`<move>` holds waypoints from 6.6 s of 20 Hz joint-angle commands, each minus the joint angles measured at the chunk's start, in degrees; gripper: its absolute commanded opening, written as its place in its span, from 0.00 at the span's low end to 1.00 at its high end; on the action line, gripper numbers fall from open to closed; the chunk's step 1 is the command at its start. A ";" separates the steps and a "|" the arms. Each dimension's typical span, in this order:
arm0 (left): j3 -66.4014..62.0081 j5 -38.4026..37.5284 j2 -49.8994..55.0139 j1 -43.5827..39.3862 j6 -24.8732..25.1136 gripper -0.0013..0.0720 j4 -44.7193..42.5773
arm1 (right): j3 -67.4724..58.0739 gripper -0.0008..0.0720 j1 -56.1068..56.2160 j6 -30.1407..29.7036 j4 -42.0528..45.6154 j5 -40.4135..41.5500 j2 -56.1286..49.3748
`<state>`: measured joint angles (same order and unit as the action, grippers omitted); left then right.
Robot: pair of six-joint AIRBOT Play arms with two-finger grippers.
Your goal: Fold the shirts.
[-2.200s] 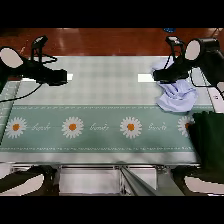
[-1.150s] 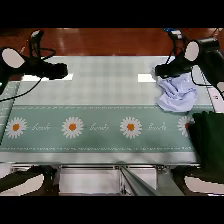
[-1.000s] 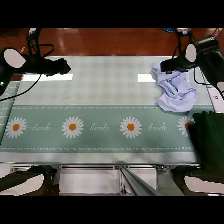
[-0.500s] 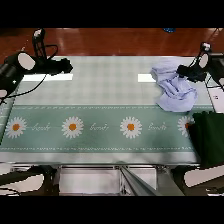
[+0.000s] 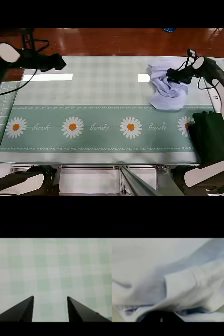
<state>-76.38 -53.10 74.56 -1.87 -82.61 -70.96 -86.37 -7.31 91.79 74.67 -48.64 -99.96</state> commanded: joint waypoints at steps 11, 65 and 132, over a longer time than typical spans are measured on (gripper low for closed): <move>34.62 -3.39 -30.05 5.62 1.73 0.71 7.56 | -31.47 0.04 14.29 -13.38 -5.31 -12.24 30.27; 9.70 -14.47 15.78 -5.53 13.73 0.04 2.58 | 47.76 0.57 -9.75 -8.92 -17.09 -14.32 36.74; -16.61 -13.57 18.43 15.47 -6.34 0.71 6.36 | -11.17 0.57 -8.31 -8.44 -27.23 -17.38 4.39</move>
<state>-83.64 -55.66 90.76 9.37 -89.12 -62.46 -90.41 -11.25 83.20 48.86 -56.64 -93.84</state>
